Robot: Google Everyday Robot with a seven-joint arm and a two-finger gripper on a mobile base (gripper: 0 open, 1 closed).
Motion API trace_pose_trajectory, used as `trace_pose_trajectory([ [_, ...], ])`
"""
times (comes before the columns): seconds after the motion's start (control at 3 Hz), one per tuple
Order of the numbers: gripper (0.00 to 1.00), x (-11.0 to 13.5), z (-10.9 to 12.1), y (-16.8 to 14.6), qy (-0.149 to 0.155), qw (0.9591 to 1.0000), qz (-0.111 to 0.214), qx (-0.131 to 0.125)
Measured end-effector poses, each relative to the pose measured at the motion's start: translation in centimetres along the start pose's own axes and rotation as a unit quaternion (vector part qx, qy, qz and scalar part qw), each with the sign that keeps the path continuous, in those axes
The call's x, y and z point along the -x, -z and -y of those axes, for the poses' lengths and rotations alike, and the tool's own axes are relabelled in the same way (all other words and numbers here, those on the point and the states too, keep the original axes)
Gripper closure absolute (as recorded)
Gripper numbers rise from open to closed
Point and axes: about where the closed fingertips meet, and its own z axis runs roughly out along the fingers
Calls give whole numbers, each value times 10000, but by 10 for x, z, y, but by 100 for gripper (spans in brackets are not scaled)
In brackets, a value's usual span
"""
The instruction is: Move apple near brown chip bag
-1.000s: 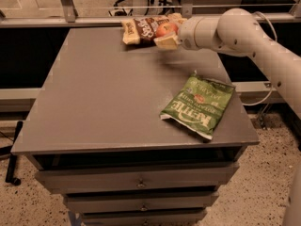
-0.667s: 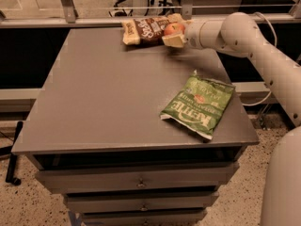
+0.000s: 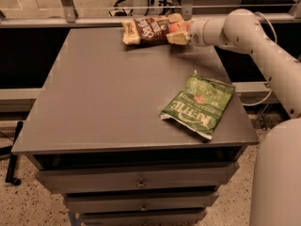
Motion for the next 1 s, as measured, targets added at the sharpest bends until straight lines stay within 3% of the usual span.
trace_pose_trajectory([
  [1.0, 15, -12, -14, -2, -348, 9993, 19, 155],
])
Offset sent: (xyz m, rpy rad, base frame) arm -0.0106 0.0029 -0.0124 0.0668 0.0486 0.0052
